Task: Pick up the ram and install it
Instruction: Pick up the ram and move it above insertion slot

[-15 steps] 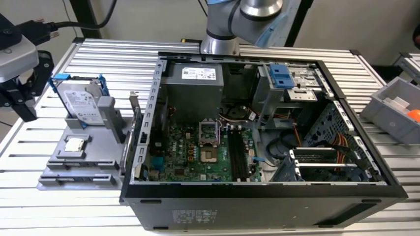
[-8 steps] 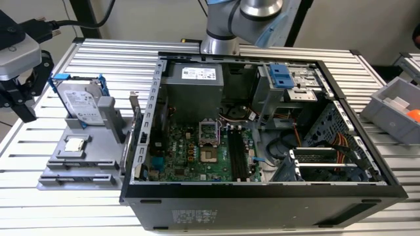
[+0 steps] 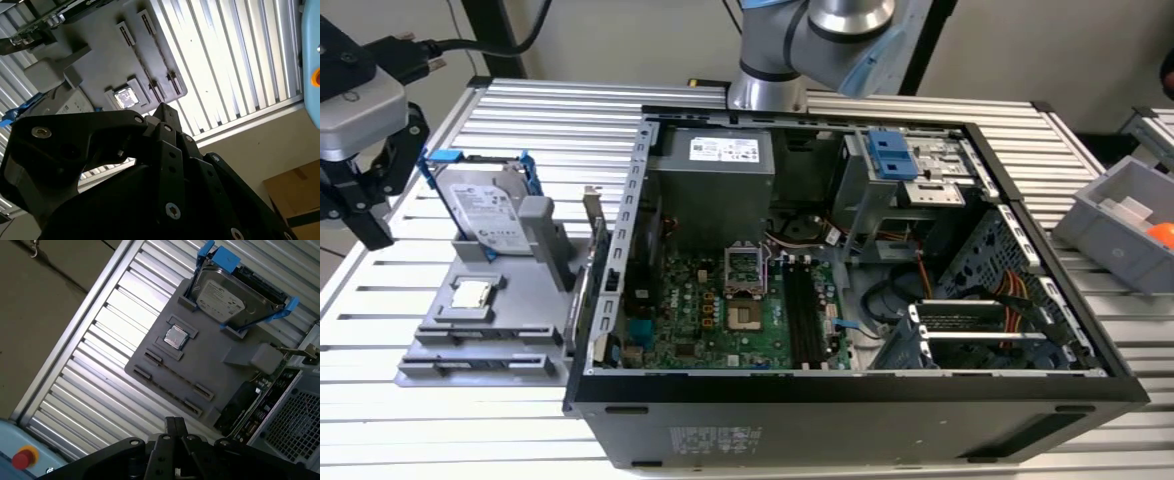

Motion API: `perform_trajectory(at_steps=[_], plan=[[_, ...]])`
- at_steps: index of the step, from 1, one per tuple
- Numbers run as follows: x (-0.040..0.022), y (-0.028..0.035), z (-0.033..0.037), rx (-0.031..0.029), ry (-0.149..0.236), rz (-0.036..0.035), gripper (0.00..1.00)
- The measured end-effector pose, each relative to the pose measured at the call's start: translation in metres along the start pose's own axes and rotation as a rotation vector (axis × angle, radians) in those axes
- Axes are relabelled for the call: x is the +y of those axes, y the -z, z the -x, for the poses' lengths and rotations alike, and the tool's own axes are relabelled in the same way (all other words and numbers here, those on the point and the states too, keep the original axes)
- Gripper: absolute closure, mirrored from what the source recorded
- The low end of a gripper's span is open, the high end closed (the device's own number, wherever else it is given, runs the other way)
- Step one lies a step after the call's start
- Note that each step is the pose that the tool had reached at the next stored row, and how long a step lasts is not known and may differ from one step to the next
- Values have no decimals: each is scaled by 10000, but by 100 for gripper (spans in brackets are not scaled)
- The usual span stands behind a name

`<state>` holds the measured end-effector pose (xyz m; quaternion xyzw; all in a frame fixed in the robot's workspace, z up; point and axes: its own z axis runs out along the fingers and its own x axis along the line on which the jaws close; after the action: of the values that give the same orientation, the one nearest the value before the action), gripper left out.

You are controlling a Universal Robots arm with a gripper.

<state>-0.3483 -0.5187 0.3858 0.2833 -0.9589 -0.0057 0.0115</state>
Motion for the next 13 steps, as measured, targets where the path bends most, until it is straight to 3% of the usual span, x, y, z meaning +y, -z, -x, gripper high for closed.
perform_trajectory(at_steps=[6,10,13], plan=[[1,1,0,-22,77,-21,100],[0,1,0,-206,177,-150,100],[0,0,1,-261,227,-187,100]])
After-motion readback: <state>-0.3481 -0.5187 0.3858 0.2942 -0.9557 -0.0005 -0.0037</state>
